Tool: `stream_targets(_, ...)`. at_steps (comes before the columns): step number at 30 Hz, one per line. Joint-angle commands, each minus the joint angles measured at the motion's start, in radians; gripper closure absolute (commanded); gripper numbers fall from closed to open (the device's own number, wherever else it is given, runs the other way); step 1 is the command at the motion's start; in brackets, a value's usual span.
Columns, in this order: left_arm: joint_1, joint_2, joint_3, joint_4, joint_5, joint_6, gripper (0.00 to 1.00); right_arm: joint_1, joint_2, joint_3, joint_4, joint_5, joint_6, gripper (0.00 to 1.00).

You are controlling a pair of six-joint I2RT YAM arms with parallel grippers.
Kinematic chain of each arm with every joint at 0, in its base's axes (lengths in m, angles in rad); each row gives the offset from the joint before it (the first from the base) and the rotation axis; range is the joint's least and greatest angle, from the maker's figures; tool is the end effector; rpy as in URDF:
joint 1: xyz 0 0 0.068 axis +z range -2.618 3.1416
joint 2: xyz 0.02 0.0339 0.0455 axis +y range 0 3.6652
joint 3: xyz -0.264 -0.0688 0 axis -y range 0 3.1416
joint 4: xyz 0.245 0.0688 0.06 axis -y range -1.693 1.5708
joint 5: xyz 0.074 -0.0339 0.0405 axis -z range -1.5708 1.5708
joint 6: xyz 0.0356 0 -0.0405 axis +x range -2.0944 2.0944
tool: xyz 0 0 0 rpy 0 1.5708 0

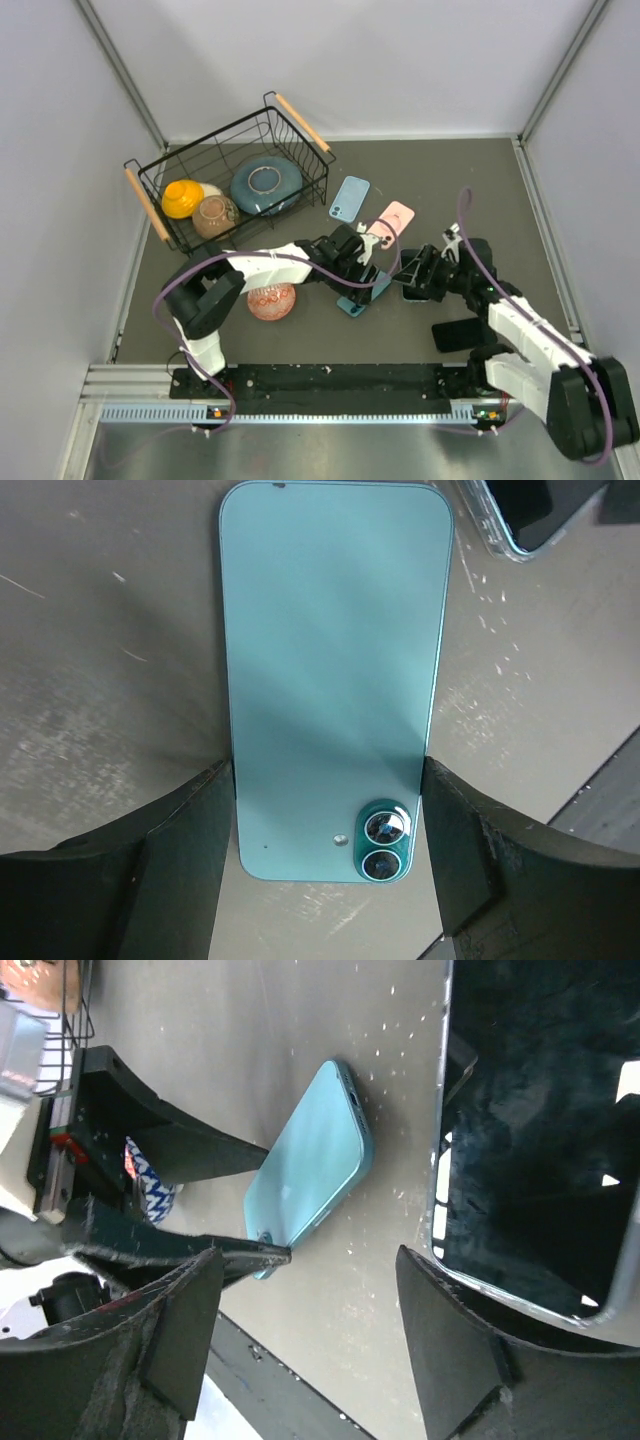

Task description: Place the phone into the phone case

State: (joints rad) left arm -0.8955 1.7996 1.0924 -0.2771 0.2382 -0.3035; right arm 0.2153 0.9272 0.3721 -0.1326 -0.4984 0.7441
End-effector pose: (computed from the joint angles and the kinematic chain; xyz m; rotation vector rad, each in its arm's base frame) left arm 0.2217 -0.2903 0.1666 0.8798 2.5509 -0.7258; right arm 0.1749 0.0557 0.1797 0.3439 2.3600 1.0511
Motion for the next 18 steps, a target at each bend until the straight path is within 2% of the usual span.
stream_targets(1, -0.005, -0.022, -0.061, 0.019, 0.073, -0.046, 0.47, 0.058, 0.119, 0.034, 0.166, -0.005, 0.075, 0.34)
stream_targets(6, -0.005, -0.039, -0.1, 0.053, 0.092, -0.066, 0.47, 0.078, 0.214, 0.016, 0.231, 0.044, 0.117, 0.41)
stream_targets(11, -0.003, -0.04, -0.121, 0.076, 0.102, -0.075, 0.47, 0.102, 0.288, 0.004, 0.342, 0.031, 0.167, 0.43)
stream_targets(14, -0.003, -0.036, -0.127, 0.087, 0.102, -0.08, 0.48, 0.133, 0.337, 0.017, 0.353, 0.049, 0.184, 0.46)
stream_targets(18, -0.003, -0.032, -0.132, 0.105, 0.108, -0.092, 0.48, 0.148, 0.392, 0.01, 0.409, 0.072, 0.212, 0.54)
